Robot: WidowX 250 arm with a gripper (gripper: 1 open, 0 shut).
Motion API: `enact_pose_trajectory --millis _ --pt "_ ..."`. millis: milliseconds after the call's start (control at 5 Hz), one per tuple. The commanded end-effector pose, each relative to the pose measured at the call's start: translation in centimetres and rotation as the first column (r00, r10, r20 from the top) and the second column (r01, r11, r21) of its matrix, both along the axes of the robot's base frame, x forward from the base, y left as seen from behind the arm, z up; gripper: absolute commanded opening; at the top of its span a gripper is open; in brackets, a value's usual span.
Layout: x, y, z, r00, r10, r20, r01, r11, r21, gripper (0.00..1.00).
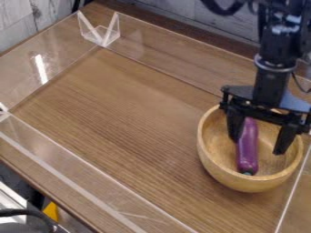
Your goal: Remove the purple eggplant from inside the brown bowl and put it on the table
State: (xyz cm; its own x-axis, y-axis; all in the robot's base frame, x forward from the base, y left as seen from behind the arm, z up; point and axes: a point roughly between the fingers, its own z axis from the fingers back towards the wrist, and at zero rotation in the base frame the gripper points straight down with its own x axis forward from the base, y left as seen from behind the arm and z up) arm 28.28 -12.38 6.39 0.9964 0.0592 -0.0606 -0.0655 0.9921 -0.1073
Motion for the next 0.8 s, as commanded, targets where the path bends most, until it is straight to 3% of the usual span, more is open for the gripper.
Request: enact_pose_trajectory --millis 0,600 --pt "0.7 -0.5 0.2 0.999 -0.009 0.052 0.010 1.000 -0.023 1.00" --pt "1.8 -0.6 -1.7 0.994 -0.005 0.106 0.009 0.999 -0.043 1.00"
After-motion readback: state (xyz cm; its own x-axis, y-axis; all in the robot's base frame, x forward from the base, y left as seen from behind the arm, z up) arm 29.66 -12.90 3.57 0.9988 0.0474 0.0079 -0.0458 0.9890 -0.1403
